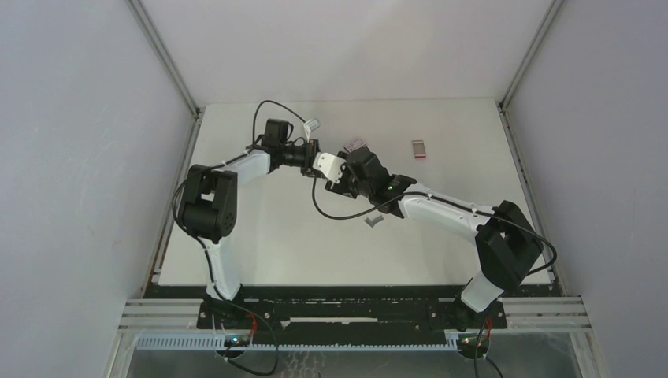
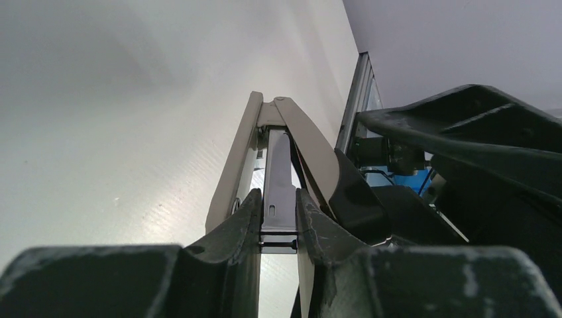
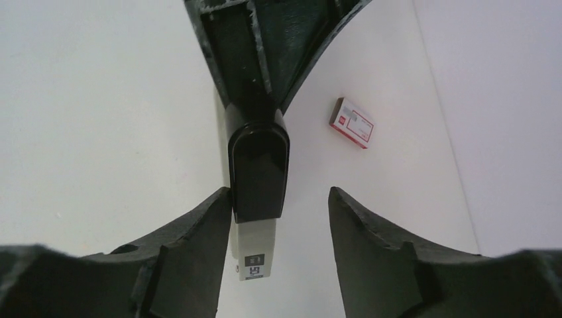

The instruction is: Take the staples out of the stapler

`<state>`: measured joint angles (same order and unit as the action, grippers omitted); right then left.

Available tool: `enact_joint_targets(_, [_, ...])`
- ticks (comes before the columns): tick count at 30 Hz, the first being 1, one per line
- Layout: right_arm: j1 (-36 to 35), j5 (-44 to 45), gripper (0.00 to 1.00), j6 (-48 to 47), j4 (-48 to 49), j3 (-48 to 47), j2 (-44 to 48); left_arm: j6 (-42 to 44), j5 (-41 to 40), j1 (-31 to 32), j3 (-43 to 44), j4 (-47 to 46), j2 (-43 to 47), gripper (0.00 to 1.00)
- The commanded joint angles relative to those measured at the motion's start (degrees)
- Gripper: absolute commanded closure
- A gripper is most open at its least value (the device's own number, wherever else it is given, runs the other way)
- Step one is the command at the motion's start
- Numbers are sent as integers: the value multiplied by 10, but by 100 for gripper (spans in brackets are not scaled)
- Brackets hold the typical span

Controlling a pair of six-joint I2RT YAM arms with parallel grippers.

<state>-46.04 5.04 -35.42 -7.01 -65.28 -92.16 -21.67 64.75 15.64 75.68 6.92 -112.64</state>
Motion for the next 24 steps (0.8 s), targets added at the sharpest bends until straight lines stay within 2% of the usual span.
enact_joint_targets(1, [-9, 51, 41, 5, 62, -24, 0, -34, 19, 1, -10, -44, 20, 92])
enact_joint_targets(4, [-13, 56, 32, 17, 49, -43, -5, -60, 13, 2, -21, -70, 22, 92])
enact_joint_targets(11, [-39, 99, 23, 32, 41, -73, -28, -145, -13, 2, -62, -170, 30, 97])
enact_joint_targets(24, [-65, 211, 21, 42, 98, -93, -87, -208, -14, 2, -89, -246, 28, 97])
